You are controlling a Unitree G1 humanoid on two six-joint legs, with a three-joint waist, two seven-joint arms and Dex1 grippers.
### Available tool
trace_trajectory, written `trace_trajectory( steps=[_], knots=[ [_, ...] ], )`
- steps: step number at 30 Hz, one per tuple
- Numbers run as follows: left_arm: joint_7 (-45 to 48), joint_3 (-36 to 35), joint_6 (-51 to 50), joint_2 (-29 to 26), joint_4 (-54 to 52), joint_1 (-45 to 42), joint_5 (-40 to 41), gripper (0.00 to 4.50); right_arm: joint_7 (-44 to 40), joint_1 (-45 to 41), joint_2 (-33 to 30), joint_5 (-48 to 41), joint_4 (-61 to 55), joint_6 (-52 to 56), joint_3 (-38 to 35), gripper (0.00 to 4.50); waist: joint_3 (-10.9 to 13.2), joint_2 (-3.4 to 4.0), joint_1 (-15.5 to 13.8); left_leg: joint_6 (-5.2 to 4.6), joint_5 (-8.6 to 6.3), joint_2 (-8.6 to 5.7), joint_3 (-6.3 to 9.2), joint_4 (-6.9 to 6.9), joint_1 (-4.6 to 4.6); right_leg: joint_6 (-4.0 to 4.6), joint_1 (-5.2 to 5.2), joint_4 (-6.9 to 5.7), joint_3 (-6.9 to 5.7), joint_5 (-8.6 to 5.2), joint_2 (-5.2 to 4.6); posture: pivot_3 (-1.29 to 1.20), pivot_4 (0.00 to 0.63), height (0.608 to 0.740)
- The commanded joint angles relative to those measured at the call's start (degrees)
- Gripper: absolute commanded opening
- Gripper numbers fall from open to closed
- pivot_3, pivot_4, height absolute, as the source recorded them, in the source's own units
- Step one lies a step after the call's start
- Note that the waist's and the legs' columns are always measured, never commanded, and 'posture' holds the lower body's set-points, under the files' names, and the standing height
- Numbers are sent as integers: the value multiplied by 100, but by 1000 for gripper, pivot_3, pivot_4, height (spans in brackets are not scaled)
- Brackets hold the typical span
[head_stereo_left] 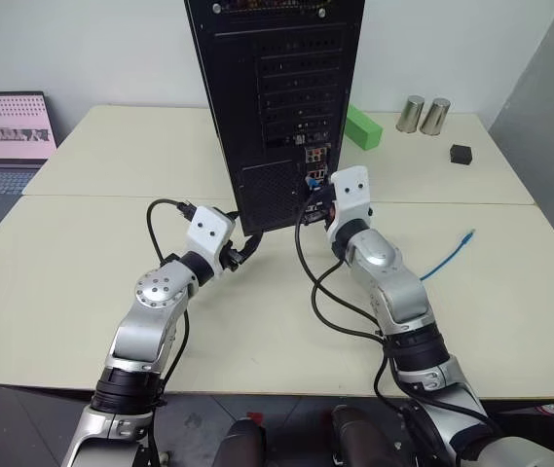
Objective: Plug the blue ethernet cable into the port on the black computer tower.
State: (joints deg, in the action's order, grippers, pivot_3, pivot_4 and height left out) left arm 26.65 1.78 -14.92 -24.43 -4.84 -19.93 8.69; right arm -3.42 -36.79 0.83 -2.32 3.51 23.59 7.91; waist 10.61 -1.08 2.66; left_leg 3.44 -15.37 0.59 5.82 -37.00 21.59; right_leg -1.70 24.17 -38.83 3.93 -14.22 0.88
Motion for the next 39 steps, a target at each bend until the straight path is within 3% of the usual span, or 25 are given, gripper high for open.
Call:
trace_trajectory(
  steps=[1, 39],
  knots=[
    [-20, -125, 17, -9, -191, -76, -9, 3118, 41, -161, 25, 75, -51, -221, -92, 0, 0, 0, 6, 0, 0, 0, 0, 0, 0, -1, 0, 0, 0, 0, 0, 0, 150, 740],
    [6, -80, 45, 8, -182, -107, -68, 3118, 5, -476, 127, 120, 336, -477, -182, 0, 1, 1, 58, 0, 0, 0, 0, 1, 0, -3, 2, -1, 1, -2, 1, 0, 150, 740]
  ],
)
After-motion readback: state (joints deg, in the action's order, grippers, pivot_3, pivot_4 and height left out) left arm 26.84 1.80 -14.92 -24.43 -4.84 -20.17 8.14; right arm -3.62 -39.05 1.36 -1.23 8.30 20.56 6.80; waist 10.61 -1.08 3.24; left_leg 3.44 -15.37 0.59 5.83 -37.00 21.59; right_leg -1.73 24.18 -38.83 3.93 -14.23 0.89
